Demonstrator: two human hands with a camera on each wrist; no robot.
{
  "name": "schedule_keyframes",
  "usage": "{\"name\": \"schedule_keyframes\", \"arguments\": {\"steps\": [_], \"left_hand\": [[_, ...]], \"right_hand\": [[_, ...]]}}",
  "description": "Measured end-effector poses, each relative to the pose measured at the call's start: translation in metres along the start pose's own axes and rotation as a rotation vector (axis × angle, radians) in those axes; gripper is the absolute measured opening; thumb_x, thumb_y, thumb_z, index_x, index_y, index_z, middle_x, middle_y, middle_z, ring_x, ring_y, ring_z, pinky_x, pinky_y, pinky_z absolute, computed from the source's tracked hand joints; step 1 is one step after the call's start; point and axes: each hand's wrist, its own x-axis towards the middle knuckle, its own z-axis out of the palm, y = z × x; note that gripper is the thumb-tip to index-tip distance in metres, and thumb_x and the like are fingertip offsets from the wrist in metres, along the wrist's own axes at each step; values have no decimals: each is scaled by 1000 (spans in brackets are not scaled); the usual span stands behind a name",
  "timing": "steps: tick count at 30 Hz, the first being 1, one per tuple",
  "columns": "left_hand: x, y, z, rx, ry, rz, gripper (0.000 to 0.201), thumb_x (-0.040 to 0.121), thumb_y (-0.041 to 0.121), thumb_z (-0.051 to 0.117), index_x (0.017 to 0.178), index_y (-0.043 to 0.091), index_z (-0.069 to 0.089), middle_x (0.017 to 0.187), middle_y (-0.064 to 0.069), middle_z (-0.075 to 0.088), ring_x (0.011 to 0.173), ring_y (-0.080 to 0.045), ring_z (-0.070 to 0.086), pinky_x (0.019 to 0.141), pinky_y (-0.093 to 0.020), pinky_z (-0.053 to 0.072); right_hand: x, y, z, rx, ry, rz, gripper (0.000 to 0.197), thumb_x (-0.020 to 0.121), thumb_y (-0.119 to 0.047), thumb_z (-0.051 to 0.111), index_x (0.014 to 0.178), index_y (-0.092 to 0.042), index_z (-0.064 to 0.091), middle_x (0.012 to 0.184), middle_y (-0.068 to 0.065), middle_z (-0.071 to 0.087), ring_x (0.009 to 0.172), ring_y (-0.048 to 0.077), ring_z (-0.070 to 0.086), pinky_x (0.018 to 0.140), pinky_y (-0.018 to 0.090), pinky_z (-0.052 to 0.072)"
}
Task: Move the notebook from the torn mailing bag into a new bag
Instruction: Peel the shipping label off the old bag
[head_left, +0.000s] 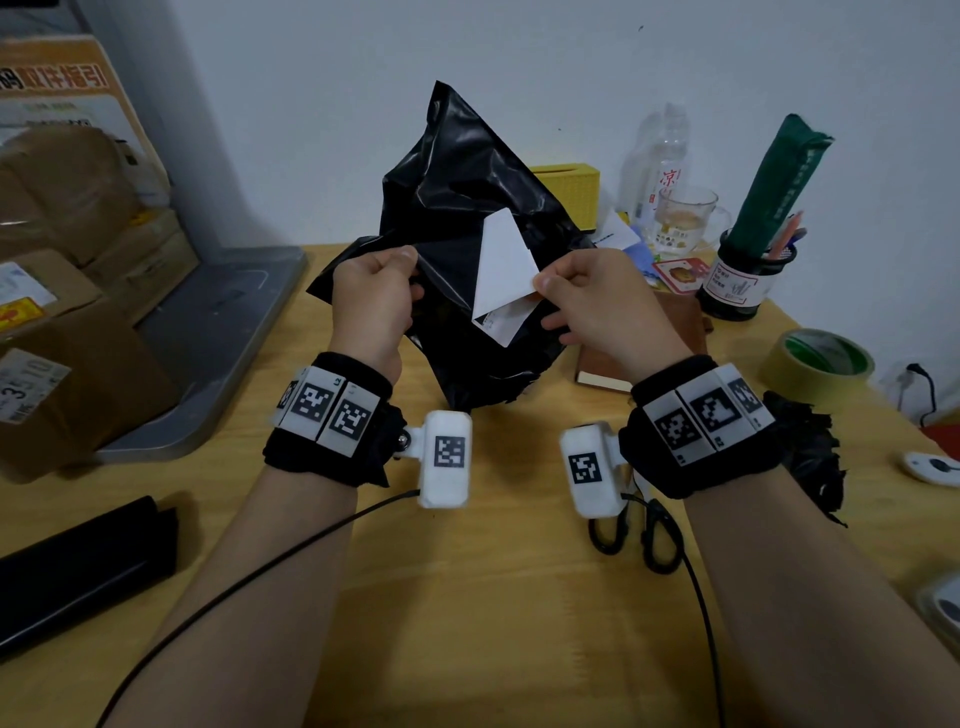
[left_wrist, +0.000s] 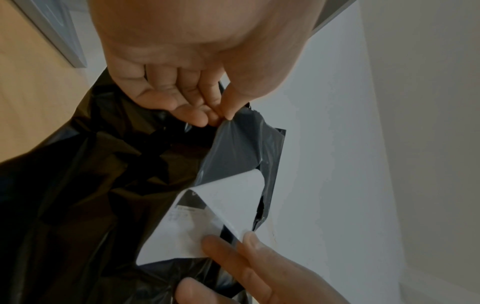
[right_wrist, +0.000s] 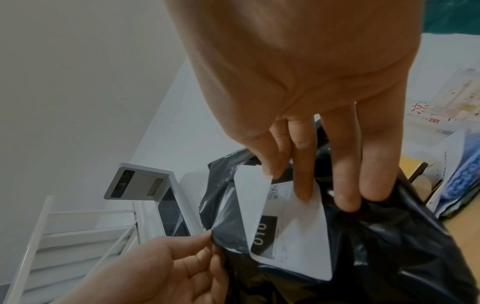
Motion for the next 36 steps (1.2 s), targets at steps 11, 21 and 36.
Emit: {"name": "schedule_keyframes", "arguments": {"steps": [11,21,36], "left_hand": [[2,-1,-1,-19,25,-8,12,99,23,55,95,25,66,96,7,66,81,-8,61,56,-21,42],[4,-3,0,-38,51,-9,12,99,23,56,99,23,67,97,5,67,79,-8,60,52,-20,42],[8,-1,-5,-54,105,-10,10,99,23,56,97,24,65,89,7,65,76,-7,59,56,-21,43]], "right_hand": [[3,3,-1,-9,25,19,16,102,-21,60,86,-21,65,101,12,72,89,26,73,62,25,57],[4,7,-1,-34,50,42,13,101,-25,60,91,-19,67,100,11,72,88,29,73,82,52,60],[5,10,-3,-13,40,93,15,103,-24,57,91,-20,64,92,3,66,89,28,74,67,40,61]]}}
